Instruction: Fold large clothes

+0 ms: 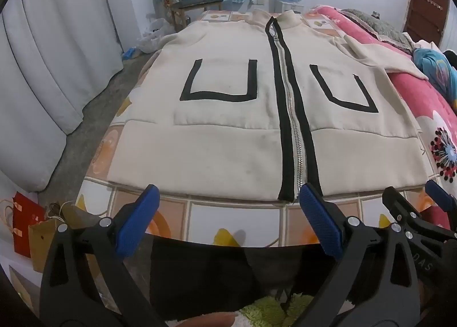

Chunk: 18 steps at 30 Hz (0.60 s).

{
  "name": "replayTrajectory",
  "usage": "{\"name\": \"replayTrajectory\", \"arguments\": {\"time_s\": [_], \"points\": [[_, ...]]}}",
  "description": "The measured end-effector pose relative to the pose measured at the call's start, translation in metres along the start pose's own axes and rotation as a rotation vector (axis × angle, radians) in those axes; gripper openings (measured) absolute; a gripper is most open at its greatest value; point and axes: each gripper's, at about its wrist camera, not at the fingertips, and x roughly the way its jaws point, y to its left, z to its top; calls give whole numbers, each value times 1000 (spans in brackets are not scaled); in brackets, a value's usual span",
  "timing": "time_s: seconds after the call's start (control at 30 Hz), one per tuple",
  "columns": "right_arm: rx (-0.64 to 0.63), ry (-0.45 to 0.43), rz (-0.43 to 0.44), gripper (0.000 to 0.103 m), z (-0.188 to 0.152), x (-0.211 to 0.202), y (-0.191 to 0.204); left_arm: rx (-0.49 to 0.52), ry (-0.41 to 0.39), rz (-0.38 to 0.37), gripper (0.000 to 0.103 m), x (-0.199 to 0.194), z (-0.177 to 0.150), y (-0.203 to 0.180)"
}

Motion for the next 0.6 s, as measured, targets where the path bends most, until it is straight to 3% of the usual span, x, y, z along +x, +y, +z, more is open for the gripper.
{"name": "replayTrajectory", "arguments": {"time_s": [0.6], "points": [[-8,2,-12,97,1,2,2,-2,7,-1,95,1,0,0]]}}
